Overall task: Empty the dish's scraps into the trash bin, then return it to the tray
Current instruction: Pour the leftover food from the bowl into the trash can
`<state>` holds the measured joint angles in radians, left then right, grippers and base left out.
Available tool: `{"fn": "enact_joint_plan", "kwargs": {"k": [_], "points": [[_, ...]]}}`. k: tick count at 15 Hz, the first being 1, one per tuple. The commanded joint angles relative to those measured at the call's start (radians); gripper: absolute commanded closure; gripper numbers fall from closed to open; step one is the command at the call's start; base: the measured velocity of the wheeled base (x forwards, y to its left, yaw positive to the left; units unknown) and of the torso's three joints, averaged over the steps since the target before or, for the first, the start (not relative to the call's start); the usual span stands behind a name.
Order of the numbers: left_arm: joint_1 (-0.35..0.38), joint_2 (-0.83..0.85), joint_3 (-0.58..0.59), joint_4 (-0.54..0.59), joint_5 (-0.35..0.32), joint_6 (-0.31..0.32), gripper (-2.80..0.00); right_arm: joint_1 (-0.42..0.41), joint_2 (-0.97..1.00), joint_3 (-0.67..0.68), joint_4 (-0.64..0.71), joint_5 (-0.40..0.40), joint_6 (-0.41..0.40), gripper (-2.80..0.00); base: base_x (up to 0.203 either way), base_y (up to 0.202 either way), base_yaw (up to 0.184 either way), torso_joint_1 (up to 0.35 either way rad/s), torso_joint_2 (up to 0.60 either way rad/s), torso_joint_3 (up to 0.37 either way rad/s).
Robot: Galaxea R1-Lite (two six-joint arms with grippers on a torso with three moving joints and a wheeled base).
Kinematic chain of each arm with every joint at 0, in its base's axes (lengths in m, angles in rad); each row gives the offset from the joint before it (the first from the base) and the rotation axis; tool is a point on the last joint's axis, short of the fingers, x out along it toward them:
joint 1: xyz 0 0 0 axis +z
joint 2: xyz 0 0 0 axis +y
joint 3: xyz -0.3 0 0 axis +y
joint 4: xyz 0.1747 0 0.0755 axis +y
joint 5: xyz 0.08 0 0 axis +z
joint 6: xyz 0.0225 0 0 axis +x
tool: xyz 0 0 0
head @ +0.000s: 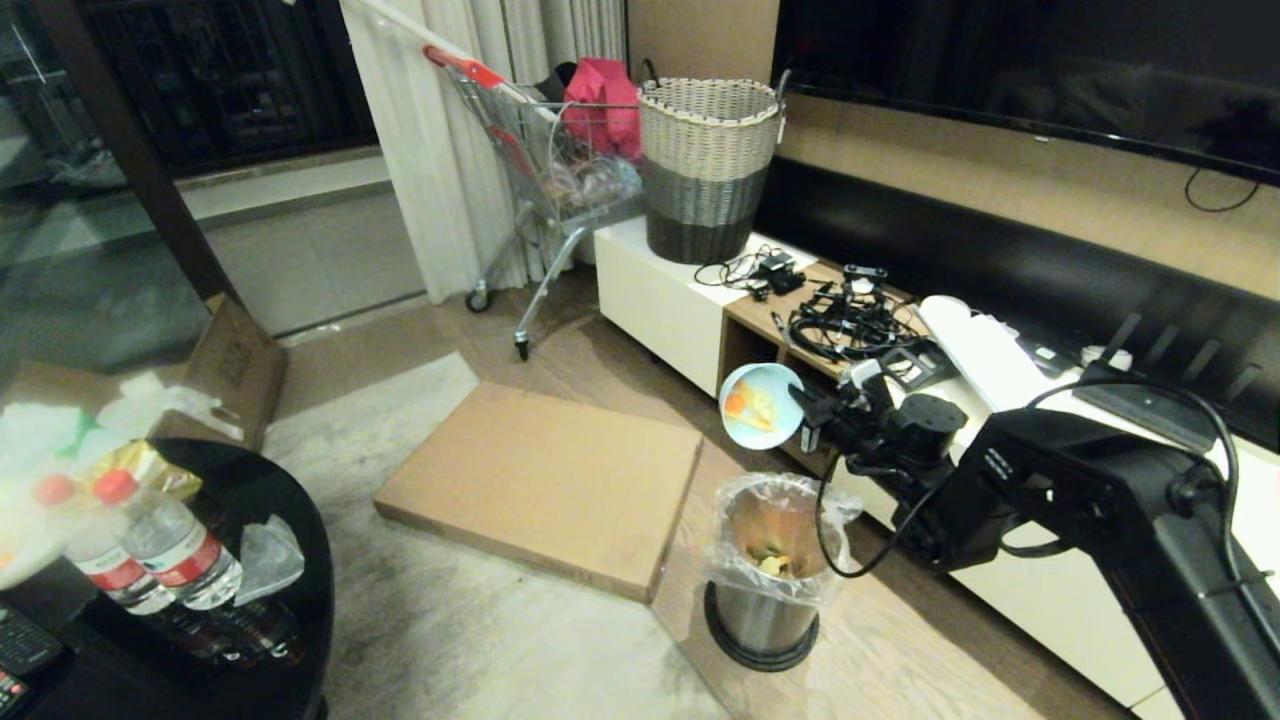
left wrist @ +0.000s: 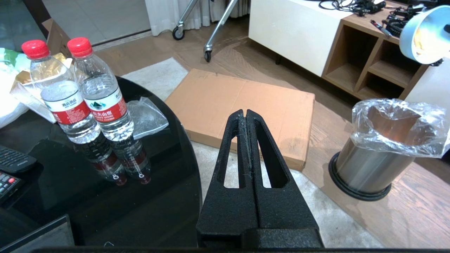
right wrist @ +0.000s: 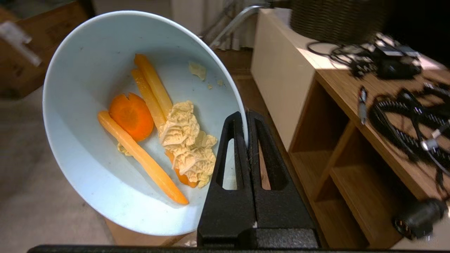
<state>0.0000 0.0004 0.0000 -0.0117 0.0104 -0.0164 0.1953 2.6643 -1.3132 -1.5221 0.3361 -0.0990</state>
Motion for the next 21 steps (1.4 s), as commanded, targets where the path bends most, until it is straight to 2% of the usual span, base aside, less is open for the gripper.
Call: {"fn": "enact_joint_plan", "kwargs": {"k": [1, 3, 5, 9, 15, 18, 21], "points": [[0.0, 0.0, 0.0, -0.001, 0.0, 0.0, 0.0, -0.026, 0.003, 0.001, -0.048, 0.094, -0.07, 0.0, 0.0, 0.0, 0.0, 0.0, 0.0, 0.0], [0.0, 0.0, 0.0, -0.001, 0.0, 0.0, 0.0, -0.037, 0.014, -0.012, -0.048, 0.154, -0.13, 0.0, 0.0, 0.0, 0.0, 0.0, 0.0, 0.0], [0.0, 0.0, 0.0, -0.001, 0.0, 0.0, 0.0, -0.039, 0.039, -0.064, -0.048, 0.16, -0.135, 0.0, 0.0, 0.0, 0.0, 0.0, 0.0, 0.0], [0.0, 0.0, 0.0, -0.001, 0.0, 0.0, 0.0, -0.04, 0.102, -0.207, -0.048, 0.161, -0.103, 0.0, 0.0, 0.0, 0.0, 0.0, 0.0, 0.0], [0.0, 0.0, 0.0, -0.001, 0.0, 0.0, 0.0, -0.041, 0.129, -0.324, -0.048, 0.164, -0.097, 0.0, 0.0, 0.0, 0.0, 0.0, 0.0, 0.0], [0.0, 0.0, 0.0, -0.001, 0.0, 0.0, 0.0, -0.04, 0.127, -0.325, -0.048, 0.164, -0.086, 0.0, 0.0, 0.0, 0.0, 0.0, 0.0, 0.0], [0.0, 0.0, 0.0, -0.001, 0.0, 0.0, 0.0, -0.04, 0.125, -0.326, -0.048, 0.164, -0.034, 0.0, 0.0, 0.0, 0.0, 0.0, 0.0, 0.0]]}}
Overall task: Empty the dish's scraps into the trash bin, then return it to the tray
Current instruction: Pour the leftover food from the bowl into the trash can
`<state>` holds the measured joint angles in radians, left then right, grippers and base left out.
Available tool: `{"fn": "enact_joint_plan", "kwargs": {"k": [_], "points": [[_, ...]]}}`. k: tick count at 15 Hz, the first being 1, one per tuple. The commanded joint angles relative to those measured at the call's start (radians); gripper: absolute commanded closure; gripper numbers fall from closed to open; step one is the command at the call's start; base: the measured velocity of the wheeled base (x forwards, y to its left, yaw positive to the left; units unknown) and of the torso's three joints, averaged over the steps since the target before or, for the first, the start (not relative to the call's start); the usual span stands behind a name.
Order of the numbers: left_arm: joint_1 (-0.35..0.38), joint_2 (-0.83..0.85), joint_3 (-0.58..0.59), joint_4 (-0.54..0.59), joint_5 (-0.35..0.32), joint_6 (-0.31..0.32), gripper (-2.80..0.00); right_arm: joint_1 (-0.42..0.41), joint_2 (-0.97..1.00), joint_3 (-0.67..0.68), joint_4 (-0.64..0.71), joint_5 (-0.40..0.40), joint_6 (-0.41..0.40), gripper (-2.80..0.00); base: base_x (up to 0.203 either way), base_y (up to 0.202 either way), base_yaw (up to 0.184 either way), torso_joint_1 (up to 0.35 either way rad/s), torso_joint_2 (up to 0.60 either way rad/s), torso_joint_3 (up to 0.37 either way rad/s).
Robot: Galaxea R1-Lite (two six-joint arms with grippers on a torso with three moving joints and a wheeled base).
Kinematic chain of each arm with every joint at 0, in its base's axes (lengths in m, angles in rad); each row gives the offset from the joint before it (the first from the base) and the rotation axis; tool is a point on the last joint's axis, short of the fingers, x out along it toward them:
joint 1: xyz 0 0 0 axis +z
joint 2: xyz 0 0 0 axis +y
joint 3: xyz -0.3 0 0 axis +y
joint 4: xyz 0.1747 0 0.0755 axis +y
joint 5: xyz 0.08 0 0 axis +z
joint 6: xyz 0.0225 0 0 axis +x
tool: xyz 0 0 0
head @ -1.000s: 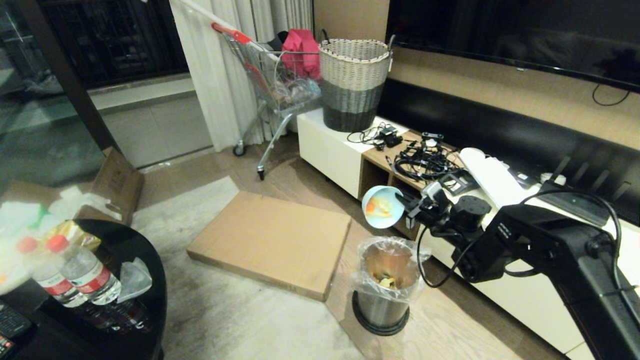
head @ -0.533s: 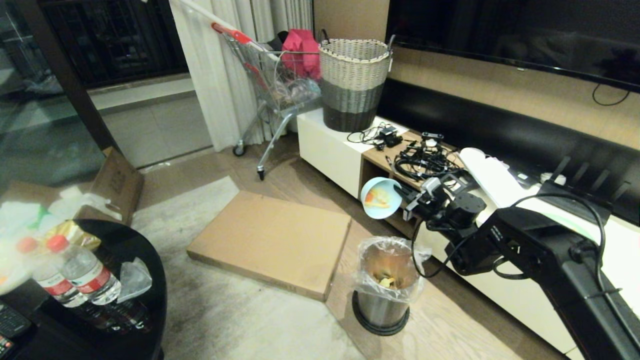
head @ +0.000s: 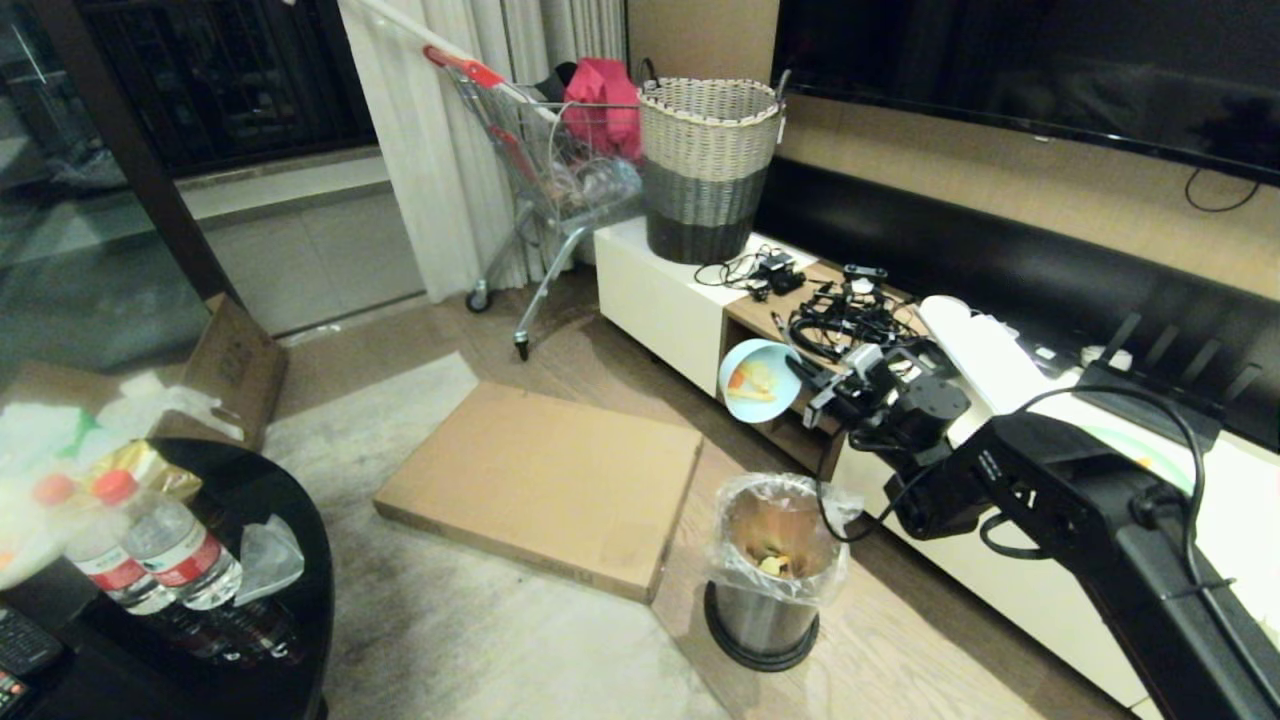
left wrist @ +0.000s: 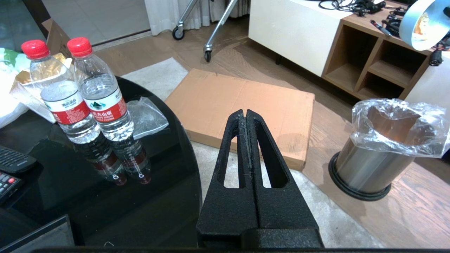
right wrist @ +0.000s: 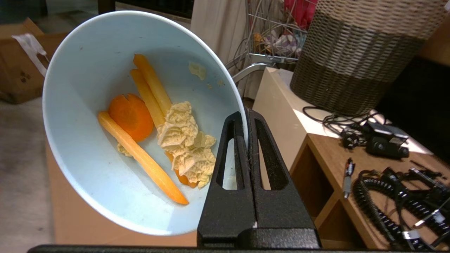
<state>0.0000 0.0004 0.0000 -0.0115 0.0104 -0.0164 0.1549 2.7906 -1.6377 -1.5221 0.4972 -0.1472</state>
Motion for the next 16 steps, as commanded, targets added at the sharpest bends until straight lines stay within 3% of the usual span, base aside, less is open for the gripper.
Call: {"fn": "enact_joint_plan", "kwargs": {"k": [1, 4, 9, 11, 16], "points": [[0.0, 0.0, 0.0, -0.001, 0.0, 0.0, 0.0, 0.001, 0.0, -0.002, -0.048, 0.002, 0.043, 0.0, 0.0, 0.0, 0.0, 0.0, 0.0, 0.0], [0.0, 0.0, 0.0, -0.001, 0.0, 0.0, 0.0, 0.0, 0.005, -0.002, -0.048, 0.001, 0.084, 0.0, 0.0, 0.0, 0.0, 0.0, 0.0, 0.0], [0.0, 0.0, 0.0, -0.001, 0.0, 0.0, 0.0, 0.0, 0.008, 0.008, -0.048, 0.005, 0.044, 0.0, 0.0, 0.0, 0.0, 0.0, 0.0, 0.0], [0.0, 0.0, 0.0, -0.001, 0.0, 0.0, 0.0, -0.001, 0.003, 0.038, -0.048, 0.022, -0.034, 0.0, 0.0, 0.0, 0.0, 0.0, 0.0, 0.0], [0.0, 0.0, 0.0, -0.001, 0.0, 0.0, 0.0, -0.001, -0.014, 0.105, -0.048, 0.041, -0.332, 0.0, 0.0, 0.0, 0.0, 0.0, 0.0, 0.0]]}}
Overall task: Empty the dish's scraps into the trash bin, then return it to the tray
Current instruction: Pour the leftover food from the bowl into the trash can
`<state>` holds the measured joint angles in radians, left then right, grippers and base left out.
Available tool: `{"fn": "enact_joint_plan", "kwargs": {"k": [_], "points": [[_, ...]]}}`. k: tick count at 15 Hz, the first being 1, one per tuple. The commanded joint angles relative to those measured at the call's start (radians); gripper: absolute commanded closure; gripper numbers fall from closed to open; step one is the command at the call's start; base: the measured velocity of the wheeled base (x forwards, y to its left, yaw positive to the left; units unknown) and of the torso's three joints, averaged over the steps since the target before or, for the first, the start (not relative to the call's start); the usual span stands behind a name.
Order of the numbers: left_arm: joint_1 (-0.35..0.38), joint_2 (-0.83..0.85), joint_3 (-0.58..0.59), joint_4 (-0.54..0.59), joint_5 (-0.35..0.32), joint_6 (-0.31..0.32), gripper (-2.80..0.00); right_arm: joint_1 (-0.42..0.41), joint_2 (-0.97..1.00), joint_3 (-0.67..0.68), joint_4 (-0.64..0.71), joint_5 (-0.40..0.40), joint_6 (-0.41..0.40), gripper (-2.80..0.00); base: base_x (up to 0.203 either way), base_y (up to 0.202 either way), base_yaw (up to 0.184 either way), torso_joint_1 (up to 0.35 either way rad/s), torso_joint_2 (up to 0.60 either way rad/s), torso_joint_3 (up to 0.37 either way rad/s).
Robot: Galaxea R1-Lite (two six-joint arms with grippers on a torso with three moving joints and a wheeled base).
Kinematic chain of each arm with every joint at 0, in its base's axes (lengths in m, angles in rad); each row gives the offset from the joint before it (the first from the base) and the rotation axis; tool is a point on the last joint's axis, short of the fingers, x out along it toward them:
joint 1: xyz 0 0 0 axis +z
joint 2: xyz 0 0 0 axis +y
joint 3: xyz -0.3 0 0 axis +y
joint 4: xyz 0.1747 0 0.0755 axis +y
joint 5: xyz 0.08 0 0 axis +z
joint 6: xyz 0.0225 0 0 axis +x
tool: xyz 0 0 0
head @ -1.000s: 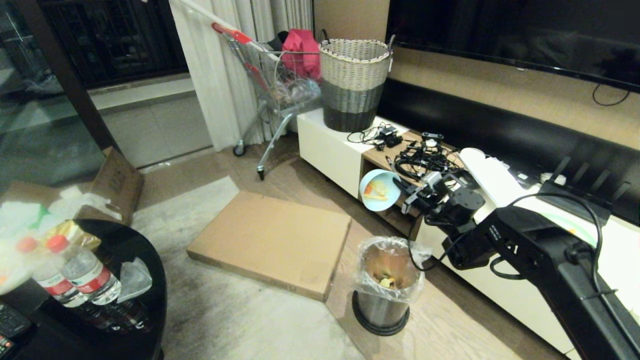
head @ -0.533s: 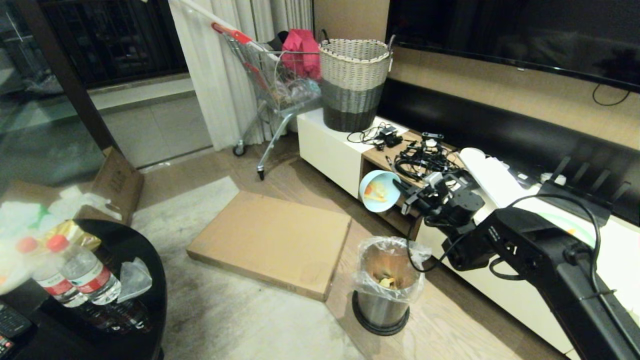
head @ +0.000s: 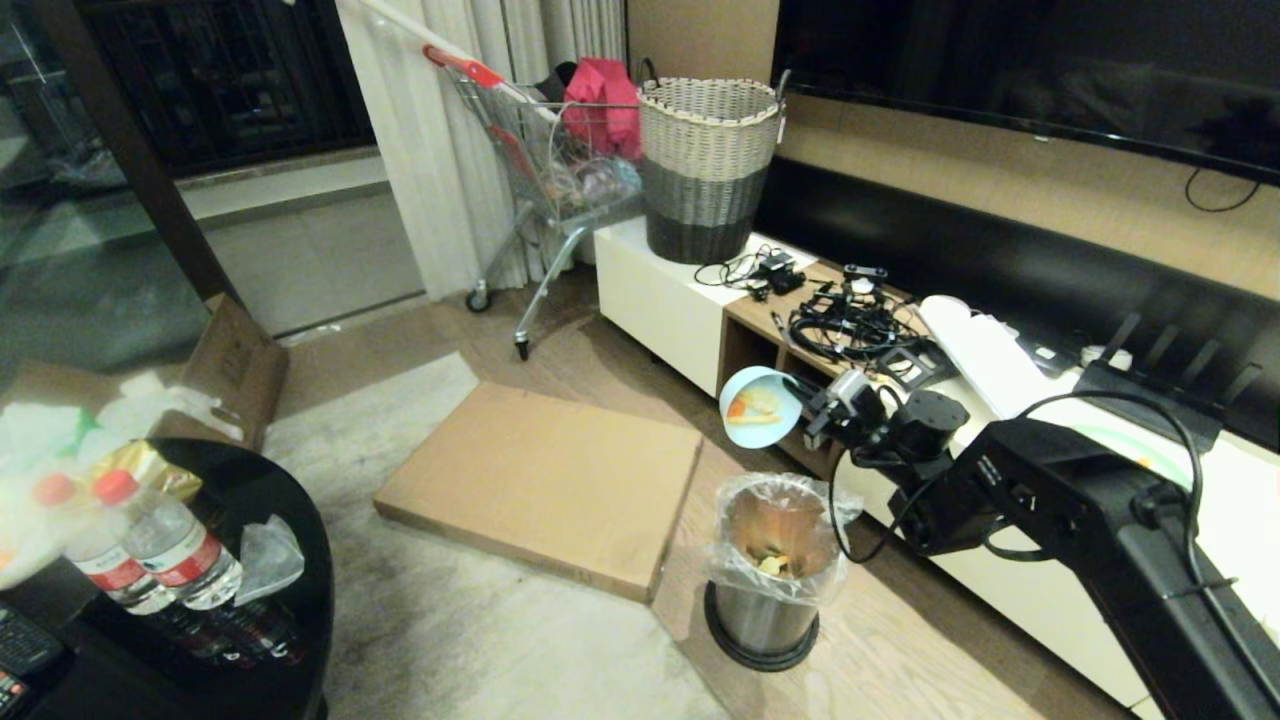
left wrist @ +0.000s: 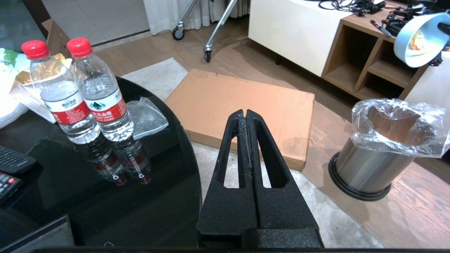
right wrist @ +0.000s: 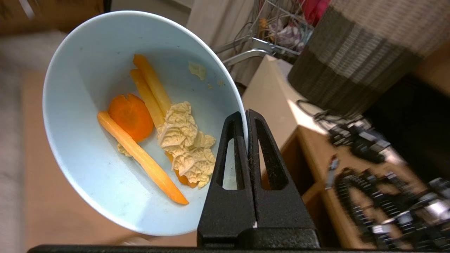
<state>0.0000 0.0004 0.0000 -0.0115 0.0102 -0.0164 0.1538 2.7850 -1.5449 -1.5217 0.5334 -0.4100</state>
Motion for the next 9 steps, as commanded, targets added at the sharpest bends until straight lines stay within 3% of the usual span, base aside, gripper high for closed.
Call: {"fn": "enact_joint_plan", "kwargs": {"k": [1, 4, 7, 9], "points": [[0.0, 0.0, 0.0, -0.001, 0.001, 0.0, 0.0, -0.002, -0.012, 0.018, -0.048, 0.005, -0.105, 0.0, 0.0, 0.0, 0.0, 0.0, 0.0, 0.0], [0.0, 0.0, 0.0, -0.001, 0.001, 0.0, 0.0, -0.02, -0.03, 0.049, -0.036, 0.005, -0.191, 0.0, 0.0, 0.0, 0.0, 0.0, 0.0, 0.0], [0.0, 0.0, 0.0, -0.001, 0.001, 0.0, 0.0, -0.045, -0.046, 0.127, -0.026, 0.008, -0.346, 0.0, 0.0, 0.0, 0.0, 0.0, 0.0, 0.0], [0.0, 0.0, 0.0, -0.001, 0.001, 0.0, 0.0, -0.05, -0.049, 0.141, -0.025, 0.024, -0.389, 0.0, 0.0, 0.0, 0.0, 0.0, 0.0, 0.0]]}}
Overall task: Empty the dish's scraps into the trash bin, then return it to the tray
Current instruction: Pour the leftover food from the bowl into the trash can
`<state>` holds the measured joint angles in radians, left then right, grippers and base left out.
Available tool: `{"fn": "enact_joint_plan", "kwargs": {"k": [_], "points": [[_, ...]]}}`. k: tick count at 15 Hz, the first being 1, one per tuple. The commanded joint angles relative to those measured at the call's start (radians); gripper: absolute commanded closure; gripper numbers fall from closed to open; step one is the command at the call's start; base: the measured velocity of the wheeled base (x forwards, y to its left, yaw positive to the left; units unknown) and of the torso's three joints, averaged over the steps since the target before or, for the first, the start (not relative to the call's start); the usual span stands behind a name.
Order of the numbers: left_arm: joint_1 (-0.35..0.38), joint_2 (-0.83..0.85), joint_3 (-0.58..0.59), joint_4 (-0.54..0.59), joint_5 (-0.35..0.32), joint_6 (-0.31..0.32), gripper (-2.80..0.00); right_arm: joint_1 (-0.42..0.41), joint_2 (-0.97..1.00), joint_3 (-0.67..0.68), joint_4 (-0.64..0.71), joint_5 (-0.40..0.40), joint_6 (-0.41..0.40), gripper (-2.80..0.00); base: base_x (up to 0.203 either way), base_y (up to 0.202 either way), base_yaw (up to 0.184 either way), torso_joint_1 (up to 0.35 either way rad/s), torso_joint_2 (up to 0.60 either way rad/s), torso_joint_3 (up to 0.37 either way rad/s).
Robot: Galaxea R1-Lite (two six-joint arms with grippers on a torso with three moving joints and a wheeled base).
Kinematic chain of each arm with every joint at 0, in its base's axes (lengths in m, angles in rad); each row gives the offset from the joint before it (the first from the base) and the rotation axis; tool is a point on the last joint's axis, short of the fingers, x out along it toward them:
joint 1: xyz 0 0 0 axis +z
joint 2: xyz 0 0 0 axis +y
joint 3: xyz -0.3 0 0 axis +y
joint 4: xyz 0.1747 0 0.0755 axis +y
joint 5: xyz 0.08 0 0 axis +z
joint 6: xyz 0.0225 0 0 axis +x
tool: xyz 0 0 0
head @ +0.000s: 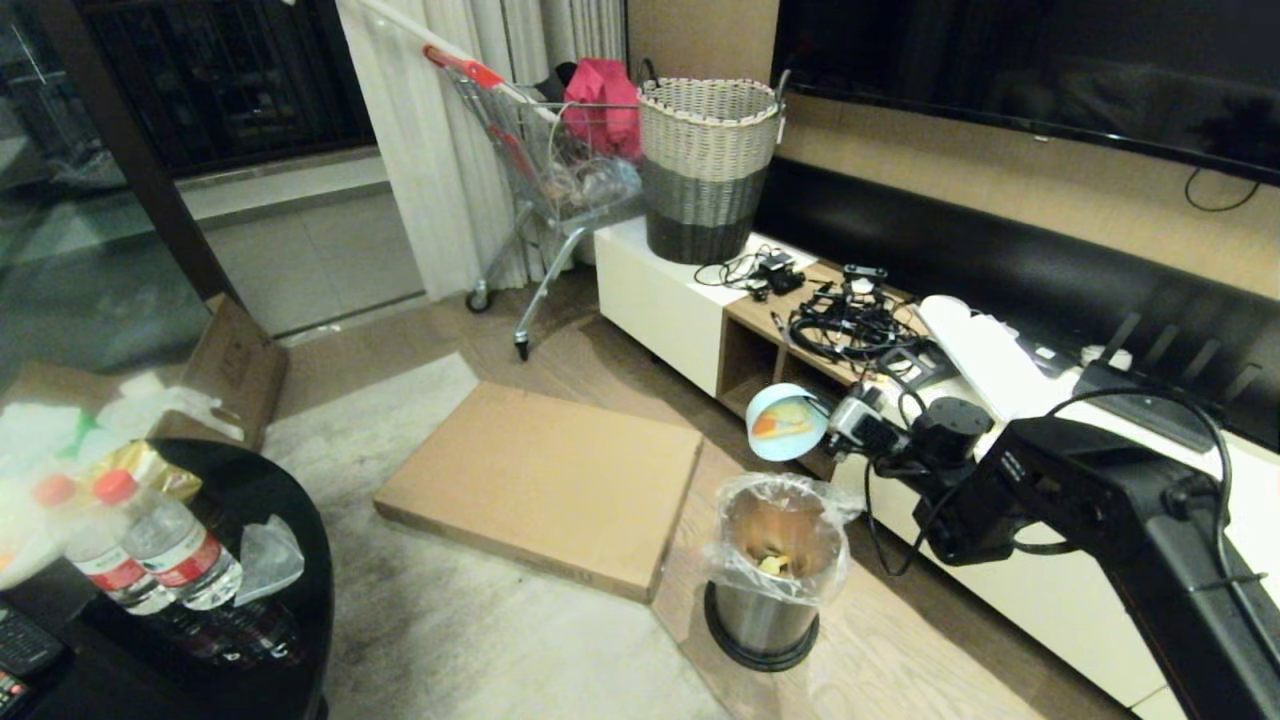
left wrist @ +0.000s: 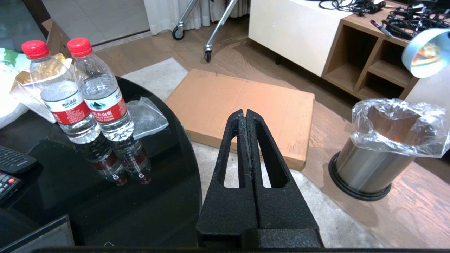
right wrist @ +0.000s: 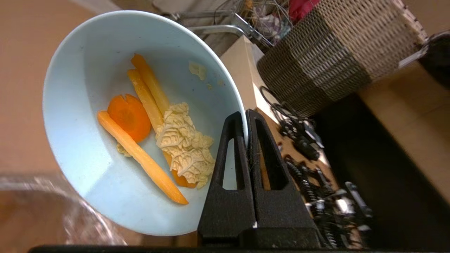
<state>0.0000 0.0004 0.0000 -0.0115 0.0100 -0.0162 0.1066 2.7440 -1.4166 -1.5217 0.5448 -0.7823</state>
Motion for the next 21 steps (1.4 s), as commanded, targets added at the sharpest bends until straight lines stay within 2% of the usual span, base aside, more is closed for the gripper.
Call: {"fn": "enact_joint_plan", "kwargs": {"k": [1, 8, 11, 14, 16, 21], "points": [[0.0, 0.0, 0.0, -0.001, 0.001, -0.001, 0.0, -0.002, -0.003, 0.01, -0.029, 0.04, -0.019, 0.0, 0.0, 0.0, 0.0, 0.0, 0.0, 0.0], [0.0, 0.0, 0.0, -0.001, 0.001, -0.001, 0.0, -0.002, 0.034, 0.001, -0.039, 0.058, -0.15, 0.0, 0.0, 0.0, 0.0, 0.0, 0.0, 0.0], [0.0, 0.0, 0.0, -0.001, 0.001, -0.001, 0.0, 0.0, 0.034, -0.002, -0.037, 0.115, -0.16, 0.0, 0.0, 0.0, 0.0, 0.0, 0.0, 0.0], [0.0, 0.0, 0.0, -0.001, 0.001, -0.001, 0.0, 0.003, 0.045, -0.004, -0.031, 0.116, -0.168, 0.0, 0.0, 0.0, 0.0, 0.0, 0.0, 0.0], [0.0, 0.0, 0.0, -0.001, 0.001, -0.001, 0.0, 0.002, 0.05, -0.029, -0.015, 0.121, -0.202, 0.0, 0.0, 0.0, 0.0, 0.0, 0.0, 0.0], [0.0, 0.0, 0.0, -0.001, 0.001, -0.001, 0.0, 0.003, 0.043, -0.096, 0.13, 0.126, -0.379, 0.0, 0.0, 0.0, 0.0, 0.0, 0.0, 0.0]]}}
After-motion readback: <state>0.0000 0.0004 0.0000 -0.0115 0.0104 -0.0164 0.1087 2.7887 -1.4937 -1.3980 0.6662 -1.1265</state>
